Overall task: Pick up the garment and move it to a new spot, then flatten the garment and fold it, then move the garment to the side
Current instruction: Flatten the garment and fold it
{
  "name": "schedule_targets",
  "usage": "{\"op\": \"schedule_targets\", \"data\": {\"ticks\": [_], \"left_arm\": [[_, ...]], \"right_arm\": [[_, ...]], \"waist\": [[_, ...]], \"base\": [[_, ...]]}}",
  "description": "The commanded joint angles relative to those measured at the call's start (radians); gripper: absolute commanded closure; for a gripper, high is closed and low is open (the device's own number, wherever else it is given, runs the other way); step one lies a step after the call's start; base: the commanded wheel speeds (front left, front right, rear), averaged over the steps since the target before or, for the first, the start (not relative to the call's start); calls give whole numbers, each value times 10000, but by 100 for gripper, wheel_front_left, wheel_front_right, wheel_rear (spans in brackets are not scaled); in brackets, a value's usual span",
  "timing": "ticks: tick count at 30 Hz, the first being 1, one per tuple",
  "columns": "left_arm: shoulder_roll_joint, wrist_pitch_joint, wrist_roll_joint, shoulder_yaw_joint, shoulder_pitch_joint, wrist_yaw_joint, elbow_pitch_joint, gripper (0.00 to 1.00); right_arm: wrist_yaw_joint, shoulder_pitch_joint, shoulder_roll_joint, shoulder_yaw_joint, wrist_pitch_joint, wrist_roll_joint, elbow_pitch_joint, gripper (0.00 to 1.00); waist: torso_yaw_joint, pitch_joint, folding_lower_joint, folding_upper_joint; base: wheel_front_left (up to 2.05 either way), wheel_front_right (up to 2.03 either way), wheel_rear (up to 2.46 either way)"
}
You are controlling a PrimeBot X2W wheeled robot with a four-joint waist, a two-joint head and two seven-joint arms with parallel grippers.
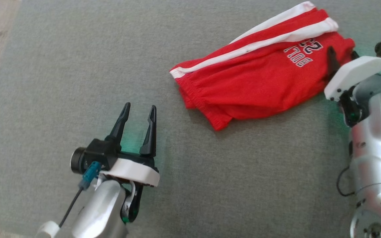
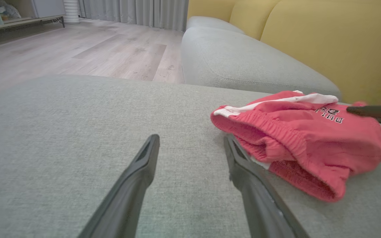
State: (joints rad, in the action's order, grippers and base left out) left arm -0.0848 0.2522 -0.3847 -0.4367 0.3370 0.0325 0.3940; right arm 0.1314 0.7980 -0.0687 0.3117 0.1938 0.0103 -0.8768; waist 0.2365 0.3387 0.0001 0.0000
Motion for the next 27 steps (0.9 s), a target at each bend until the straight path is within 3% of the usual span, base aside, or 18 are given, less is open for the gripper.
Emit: {"op": "schedule_targets", "data": {"ticks": [1, 8, 9, 10, 19, 27], "left_arm": [[-70, 95, 91, 425, 356, -63, -224, 0], [54, 95, 265, 612, 340, -200, -120, 0], [69, 95, 286, 637, 333, -214, -100, 0], [83, 95, 307, 662, 328, -223, -78, 0], [151, 95, 459, 922, 78, -273, 133, 0], [183, 95, 572, 1032, -378, -284, 229, 0]], "right_arm": [[-7, 347, -18, -99, -43, -221, 195, 0], [-7, 747, -19, 780, -95, -1652, -1062, 0], [-7, 776, 4, 824, -102, -1728, -1222, 85], [-7, 802, 25, 868, -191, -1780, -1335, 100], [-7, 682, 157, 677, -1975, -1335, -1927, 100], [-7, -540, 181, 421, -3095, 2, -1992, 100]], "waist": [[91, 69, -1, 0], [219, 134, -1, 0], [216, 119, -1, 0], [203, 93, -1, 0], [-316, -565, -1, 0], [-993, -1436, -1, 0]], "base": [[0, 0, 0], [0, 0, 0], [0, 0, 0], [0, 0, 0], [0, 0, 0], [0, 0, 0]]}}
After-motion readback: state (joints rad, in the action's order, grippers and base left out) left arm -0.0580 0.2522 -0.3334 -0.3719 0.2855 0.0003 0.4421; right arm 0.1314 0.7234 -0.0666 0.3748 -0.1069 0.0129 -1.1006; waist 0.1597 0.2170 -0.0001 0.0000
